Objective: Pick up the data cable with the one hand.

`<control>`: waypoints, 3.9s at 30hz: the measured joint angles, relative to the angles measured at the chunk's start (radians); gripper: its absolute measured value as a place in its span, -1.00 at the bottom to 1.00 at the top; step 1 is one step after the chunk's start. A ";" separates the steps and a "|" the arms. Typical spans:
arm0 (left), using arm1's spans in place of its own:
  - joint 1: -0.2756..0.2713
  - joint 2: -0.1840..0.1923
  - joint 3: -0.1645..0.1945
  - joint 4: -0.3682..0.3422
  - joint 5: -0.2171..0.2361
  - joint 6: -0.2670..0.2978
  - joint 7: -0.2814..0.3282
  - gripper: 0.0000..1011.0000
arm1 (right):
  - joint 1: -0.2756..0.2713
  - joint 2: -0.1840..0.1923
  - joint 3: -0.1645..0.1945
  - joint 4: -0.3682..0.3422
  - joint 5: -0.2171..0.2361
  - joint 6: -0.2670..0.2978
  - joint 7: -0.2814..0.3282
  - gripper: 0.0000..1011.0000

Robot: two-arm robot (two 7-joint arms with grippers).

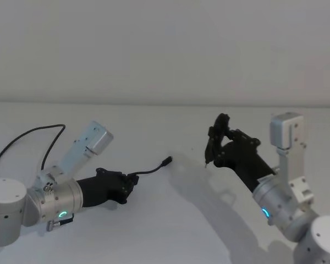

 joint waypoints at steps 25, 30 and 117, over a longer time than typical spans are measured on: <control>-0.007 0.026 0.010 -0.009 -0.032 0.006 -0.079 -0.91 | 0.236 -0.084 -0.090 0.294 -0.074 -0.021 0.090 -0.46; -0.008 0.027 0.010 -0.009 -0.034 0.007 -0.083 -0.91 | 0.251 -0.090 -0.092 0.312 -0.082 -0.025 0.097 -0.46; -0.008 0.030 0.011 -0.010 -0.037 0.007 -0.091 -0.91 | 0.177 -0.070 -0.050 0.170 -0.093 0.066 0.152 -0.46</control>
